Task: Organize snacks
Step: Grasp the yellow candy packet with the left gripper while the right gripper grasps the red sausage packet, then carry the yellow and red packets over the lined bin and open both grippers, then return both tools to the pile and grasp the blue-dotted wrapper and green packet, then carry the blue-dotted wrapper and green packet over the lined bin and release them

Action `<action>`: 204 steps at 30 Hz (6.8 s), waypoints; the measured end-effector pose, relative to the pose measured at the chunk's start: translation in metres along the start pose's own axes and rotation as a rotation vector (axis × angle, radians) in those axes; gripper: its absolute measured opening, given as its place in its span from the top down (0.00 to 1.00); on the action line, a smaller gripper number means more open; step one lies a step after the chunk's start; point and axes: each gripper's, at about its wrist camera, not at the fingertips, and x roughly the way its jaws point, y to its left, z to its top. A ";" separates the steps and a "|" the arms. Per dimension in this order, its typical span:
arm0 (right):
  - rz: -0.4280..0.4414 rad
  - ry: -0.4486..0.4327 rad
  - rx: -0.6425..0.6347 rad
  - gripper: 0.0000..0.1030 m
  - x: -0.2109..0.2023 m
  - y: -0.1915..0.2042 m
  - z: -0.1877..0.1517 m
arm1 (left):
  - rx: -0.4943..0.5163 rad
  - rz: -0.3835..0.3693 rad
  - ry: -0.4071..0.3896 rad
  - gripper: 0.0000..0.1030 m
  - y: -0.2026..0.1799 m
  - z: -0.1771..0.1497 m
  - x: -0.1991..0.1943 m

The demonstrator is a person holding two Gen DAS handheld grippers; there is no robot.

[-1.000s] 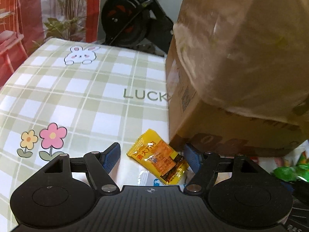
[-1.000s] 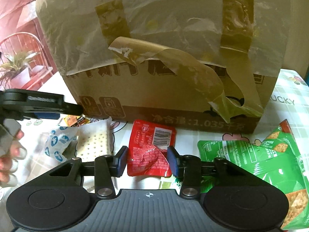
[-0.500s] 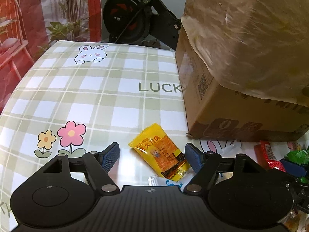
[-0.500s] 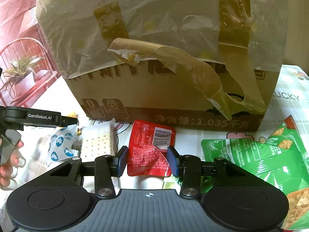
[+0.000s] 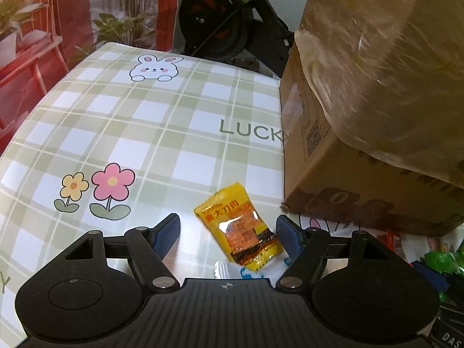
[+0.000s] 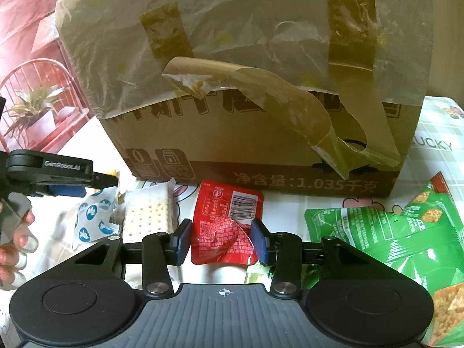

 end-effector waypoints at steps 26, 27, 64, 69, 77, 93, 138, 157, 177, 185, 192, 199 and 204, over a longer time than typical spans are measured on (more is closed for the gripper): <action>0.031 -0.041 -0.003 0.63 -0.025 0.011 0.000 | 0.119 -0.061 -0.161 0.87 -0.002 -0.018 -0.055; 0.033 -0.047 -0.005 0.63 -0.029 0.013 0.001 | 0.119 -0.062 -0.171 0.87 -0.003 -0.018 -0.060; 0.042 -0.444 -0.082 0.63 -0.183 0.004 0.082 | 0.233 -0.204 -0.514 0.87 -0.081 0.007 -0.196; 0.006 -0.479 -0.100 0.63 -0.177 -0.012 0.111 | 0.265 -0.227 -0.524 0.87 -0.095 0.030 -0.185; -0.041 -0.478 -0.102 0.62 -0.141 -0.039 0.163 | 0.293 -0.231 -0.508 0.87 -0.119 0.078 -0.148; -0.114 -0.370 -0.070 0.53 -0.083 -0.056 0.166 | 0.324 -0.173 -0.397 0.49 -0.120 0.093 -0.101; -0.071 -0.212 0.023 0.42 -0.118 -0.048 0.006 | 0.311 -0.170 -0.199 0.19 -0.008 -0.032 -0.101; 0.037 -0.041 0.005 0.58 -0.067 -0.026 0.000 | 0.471 -0.265 -0.147 0.19 -0.010 -0.036 -0.031; -0.115 0.133 -0.127 0.63 -0.005 -0.002 -0.014 | 0.500 -0.292 -0.125 0.19 -0.001 -0.043 -0.021; -0.101 0.125 -0.148 0.65 -0.006 -0.002 -0.014 | 0.513 -0.276 -0.070 0.19 0.002 -0.045 -0.005; -0.076 0.102 -0.124 0.66 -0.014 -0.006 -0.013 | 0.409 -0.299 -0.084 0.52 0.012 -0.043 -0.016; -0.057 0.035 -0.109 0.66 -0.041 -0.007 -0.010 | 0.379 -0.292 -0.164 0.52 0.002 -0.044 -0.053; -0.020 -0.043 -0.108 0.66 -0.069 -0.004 -0.001 | 0.389 -0.292 -0.240 0.52 -0.015 -0.040 -0.089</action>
